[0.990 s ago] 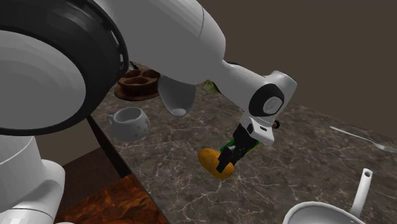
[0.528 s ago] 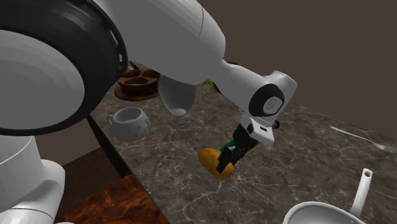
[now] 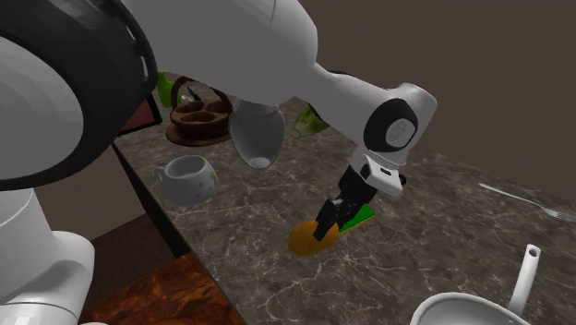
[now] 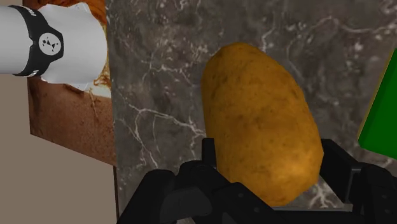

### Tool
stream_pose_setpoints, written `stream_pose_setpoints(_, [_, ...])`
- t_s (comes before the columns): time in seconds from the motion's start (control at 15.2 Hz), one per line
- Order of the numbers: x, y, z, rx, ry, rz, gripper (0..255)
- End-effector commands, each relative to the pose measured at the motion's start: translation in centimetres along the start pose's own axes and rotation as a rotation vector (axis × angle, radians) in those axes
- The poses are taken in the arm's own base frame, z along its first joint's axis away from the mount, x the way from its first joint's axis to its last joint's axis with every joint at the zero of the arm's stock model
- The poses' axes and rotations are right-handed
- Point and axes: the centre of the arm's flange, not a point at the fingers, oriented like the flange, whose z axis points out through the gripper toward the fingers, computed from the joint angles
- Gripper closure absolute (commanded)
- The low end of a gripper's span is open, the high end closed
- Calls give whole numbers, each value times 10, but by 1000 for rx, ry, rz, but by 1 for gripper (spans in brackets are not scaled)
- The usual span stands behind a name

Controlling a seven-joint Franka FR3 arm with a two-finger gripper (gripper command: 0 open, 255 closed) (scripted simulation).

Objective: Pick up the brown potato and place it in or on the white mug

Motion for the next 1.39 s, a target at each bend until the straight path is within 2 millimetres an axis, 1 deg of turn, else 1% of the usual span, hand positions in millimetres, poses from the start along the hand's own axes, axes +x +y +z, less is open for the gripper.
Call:
stream_pose_setpoints(0.0, [-1, 4, -10, 0, 0, 0, 255])
stream_pose_setpoints(1.32, [-14, 54, -102, 0, 0, 0, 255])
